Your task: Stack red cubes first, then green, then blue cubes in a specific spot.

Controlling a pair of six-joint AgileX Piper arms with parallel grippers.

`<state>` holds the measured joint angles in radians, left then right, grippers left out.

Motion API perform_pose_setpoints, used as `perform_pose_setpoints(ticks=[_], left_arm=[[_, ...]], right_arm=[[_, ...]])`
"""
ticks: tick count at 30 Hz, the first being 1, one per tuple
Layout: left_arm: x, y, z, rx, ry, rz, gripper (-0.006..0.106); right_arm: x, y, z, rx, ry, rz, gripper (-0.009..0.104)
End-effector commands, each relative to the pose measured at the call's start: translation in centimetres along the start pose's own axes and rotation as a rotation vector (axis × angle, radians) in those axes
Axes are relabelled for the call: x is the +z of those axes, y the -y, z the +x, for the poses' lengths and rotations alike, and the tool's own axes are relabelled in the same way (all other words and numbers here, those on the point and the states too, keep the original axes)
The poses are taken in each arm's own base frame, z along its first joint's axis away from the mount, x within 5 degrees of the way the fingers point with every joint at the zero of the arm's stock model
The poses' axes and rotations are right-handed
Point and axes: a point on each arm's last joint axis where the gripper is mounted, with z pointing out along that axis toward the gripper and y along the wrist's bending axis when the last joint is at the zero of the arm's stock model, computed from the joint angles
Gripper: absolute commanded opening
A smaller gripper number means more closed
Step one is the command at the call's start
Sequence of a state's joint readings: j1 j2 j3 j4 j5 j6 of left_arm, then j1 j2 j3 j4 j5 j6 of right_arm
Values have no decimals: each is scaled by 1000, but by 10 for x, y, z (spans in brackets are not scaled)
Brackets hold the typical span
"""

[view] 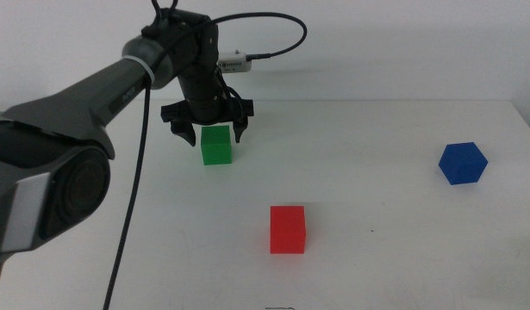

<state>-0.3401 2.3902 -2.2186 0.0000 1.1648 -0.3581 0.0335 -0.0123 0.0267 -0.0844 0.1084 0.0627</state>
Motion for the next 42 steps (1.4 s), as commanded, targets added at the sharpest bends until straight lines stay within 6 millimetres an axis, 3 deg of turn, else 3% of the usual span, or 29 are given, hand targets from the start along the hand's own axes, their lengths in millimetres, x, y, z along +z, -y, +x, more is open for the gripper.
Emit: perform_pose_setpoints(ticks=[1, 10, 15, 20, 25, 27, 34, 38, 42], left_arm=[[-40, 4, -14, -17, 141, 53, 93], [-24, 4, -18, -28, 174, 52, 93], [-19, 3, -18, -26, 166, 42, 81], [-19, 3, -16, -26, 152, 37, 53], [-26, 3, -16, -24, 141, 36, 10], [-34, 4, -16, 0, 153, 39, -2], [-73, 7, -6, 19, 138, 33, -2], [-79, 16, 13, 51, 93, 25, -2], [-101, 30, 37, 85, 140, 44, -2]], right_arm=[[-2, 0, -11, -17, 100, -2, 92], [-2, 0, -11, -17, 100, -2, 92], [-2, 0, -11, -17, 100, -2, 92], [-2, 0, -11, -17, 100, -2, 92], [-2, 0, -11, -17, 100, -2, 92], [-2, 0, -11, -17, 100, -2, 92], [-2, 0, -11, -17, 100, -2, 92], [-2, 0, -11, -17, 100, -2, 92], [-2, 0, -11, -17, 100, -2, 92]])
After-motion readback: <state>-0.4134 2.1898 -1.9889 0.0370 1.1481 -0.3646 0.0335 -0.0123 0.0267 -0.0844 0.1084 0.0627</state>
